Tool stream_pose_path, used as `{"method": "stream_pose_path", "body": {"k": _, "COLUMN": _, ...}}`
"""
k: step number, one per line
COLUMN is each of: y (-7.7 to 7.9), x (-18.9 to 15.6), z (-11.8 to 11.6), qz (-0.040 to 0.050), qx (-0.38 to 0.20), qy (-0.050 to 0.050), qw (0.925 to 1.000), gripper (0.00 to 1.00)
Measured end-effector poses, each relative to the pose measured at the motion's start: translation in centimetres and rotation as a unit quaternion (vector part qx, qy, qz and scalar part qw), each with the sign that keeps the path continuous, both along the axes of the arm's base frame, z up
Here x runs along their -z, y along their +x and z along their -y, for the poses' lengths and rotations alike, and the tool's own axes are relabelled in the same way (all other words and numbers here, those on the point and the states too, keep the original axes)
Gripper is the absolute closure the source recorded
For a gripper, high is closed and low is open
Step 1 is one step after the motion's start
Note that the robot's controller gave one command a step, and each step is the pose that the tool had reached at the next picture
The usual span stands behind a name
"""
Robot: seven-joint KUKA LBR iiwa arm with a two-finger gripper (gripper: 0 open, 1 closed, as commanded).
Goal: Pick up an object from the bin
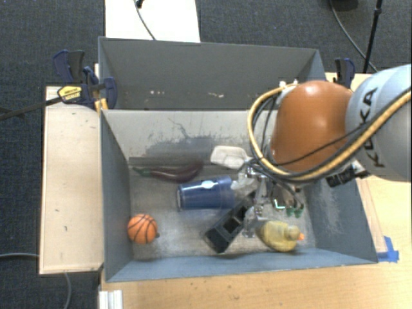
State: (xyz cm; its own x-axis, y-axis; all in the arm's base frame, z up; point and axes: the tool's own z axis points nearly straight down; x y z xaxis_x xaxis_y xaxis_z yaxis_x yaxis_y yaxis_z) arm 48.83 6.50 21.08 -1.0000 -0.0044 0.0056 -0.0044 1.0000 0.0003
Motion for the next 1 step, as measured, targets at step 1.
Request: {"method": "stream_pose_path", "body": {"k": 1, "y": 0.17, "x": -0.36, "z": 0.04, "qz": 0.004, "qx": 0.001, "qy": 0.0, "qw": 1.0, "gripper": 0.0}}
